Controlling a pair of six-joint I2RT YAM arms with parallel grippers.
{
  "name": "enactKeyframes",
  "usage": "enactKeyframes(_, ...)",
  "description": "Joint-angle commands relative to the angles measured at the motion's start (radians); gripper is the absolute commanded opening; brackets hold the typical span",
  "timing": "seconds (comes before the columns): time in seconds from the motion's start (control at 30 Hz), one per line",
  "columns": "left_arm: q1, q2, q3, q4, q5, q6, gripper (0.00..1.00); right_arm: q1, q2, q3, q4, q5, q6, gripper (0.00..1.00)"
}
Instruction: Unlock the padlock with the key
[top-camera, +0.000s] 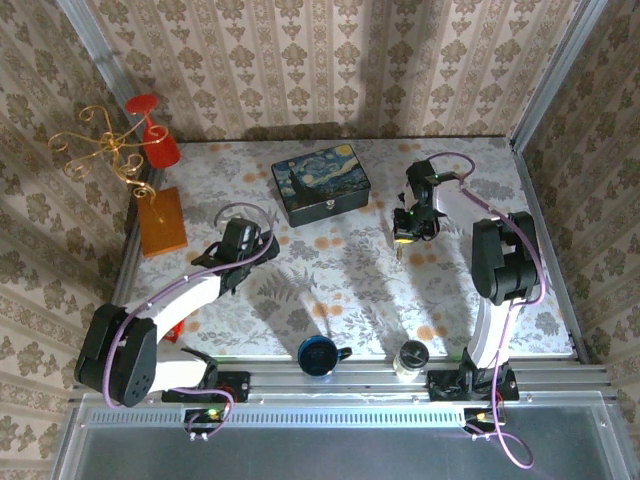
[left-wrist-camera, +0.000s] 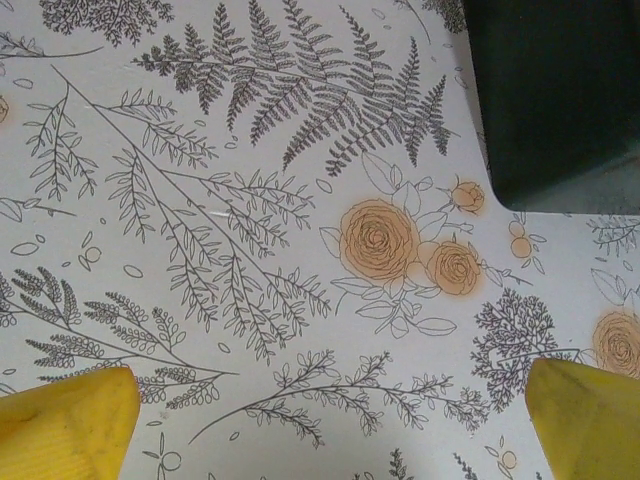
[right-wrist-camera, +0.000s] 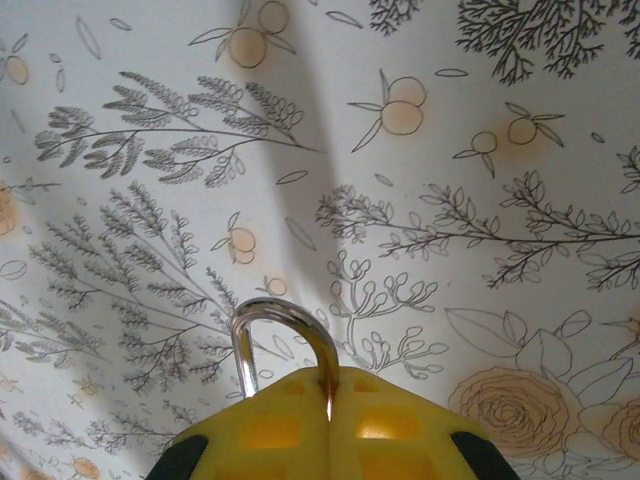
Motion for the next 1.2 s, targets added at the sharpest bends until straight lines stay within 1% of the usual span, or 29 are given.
enactKeyframes(0.0, 0.034, -0.023, -0.011, -0.011, -0.015, -0.015, 1.00, -0.018, 0.035, 0.041, -0.051, -0.033, -0.028, 0.00)
enactKeyframes(0.27, 0.045, -0.013, -0.007, -0.009, -0.016, -0.003, 1.00, -0.073, 0.121, 0.066, -0.056, -0.056, -0.062, 0.00)
enactKeyframes(0.3, 0.047, -0.013, -0.008, -0.010, -0.016, -0.004, 1.00, -0.080, 0.129, 0.065, -0.053, -0.056, -0.064, 0.01)
enactKeyframes(0.33, 0.048, -0.015, -0.009, -0.010, -0.016, -0.005, 1.00, -0.088, 0.137, 0.062, -0.050, -0.057, -0.065, 0.03)
enactKeyframes(0.5, 0.052, -0.016, -0.011, -0.019, -0.019, -0.005, 1.00, -0.110, 0.156, 0.047, -0.032, -0.020, -0.064, 0.22)
enactKeyframes(0.57, 0.055, -0.019, -0.010, -0.023, -0.019, -0.007, 1.00, -0.114, 0.154, 0.042, -0.029, -0.017, -0.064, 0.26)
enactKeyframes(0.63, 0.057, -0.022, -0.010, -0.023, -0.020, -0.007, 1.00, -0.115, 0.143, 0.038, -0.027, -0.008, -0.063, 0.27)
enactKeyframes(0.77, 0.061, -0.033, -0.010, -0.028, -0.023, -0.005, 1.00, -0.117, 0.092, 0.023, -0.024, 0.006, -0.056, 0.31)
enactKeyframes(0.9, 0.067, -0.049, -0.011, -0.037, -0.028, 0.002, 1.00, -0.116, -0.002, -0.018, -0.010, 0.022, -0.037, 0.35)
enactKeyframes(1.03, 0.082, -0.076, -0.017, -0.052, -0.045, 0.015, 1.00, -0.121, -0.127, -0.092, 0.032, 0.040, -0.016, 0.38)
enactKeyframes(1.17, 0.101, -0.115, -0.028, -0.072, -0.076, 0.040, 1.00, -0.123, -0.240, -0.198, 0.129, 0.051, -0.003, 0.41)
